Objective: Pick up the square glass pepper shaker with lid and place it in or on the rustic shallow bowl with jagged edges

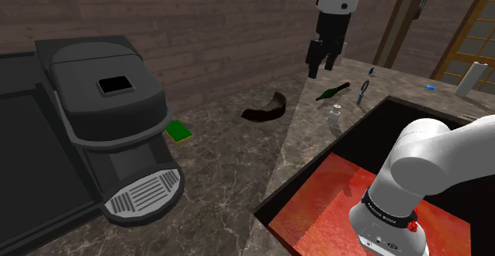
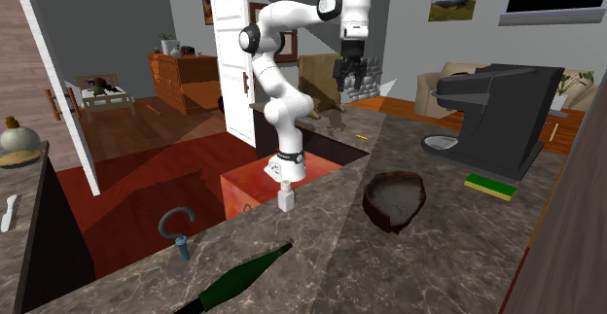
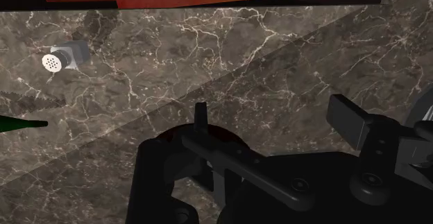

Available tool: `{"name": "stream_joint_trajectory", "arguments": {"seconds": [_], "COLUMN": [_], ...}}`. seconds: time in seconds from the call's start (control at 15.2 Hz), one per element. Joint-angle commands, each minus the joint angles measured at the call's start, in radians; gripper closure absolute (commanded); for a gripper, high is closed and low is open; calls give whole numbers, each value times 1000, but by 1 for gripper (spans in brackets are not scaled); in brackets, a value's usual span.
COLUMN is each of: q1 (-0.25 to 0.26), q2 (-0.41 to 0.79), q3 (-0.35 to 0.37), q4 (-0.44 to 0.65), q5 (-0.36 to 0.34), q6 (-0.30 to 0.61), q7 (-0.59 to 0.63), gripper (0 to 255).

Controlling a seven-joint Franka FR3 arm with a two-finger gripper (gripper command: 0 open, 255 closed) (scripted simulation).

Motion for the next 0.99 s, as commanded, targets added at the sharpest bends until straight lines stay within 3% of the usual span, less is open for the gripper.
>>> {"name": "stream_joint_trajectory", "arguments": {"seconds": [0.0,0.92], "q1": [0,-95], "q2": [0,185], "q3": [0,-268], "q4": [0,-131], "q5": [0,-167], "q6": [0,225], "q7": [0,-264], "gripper": [0,0]}}
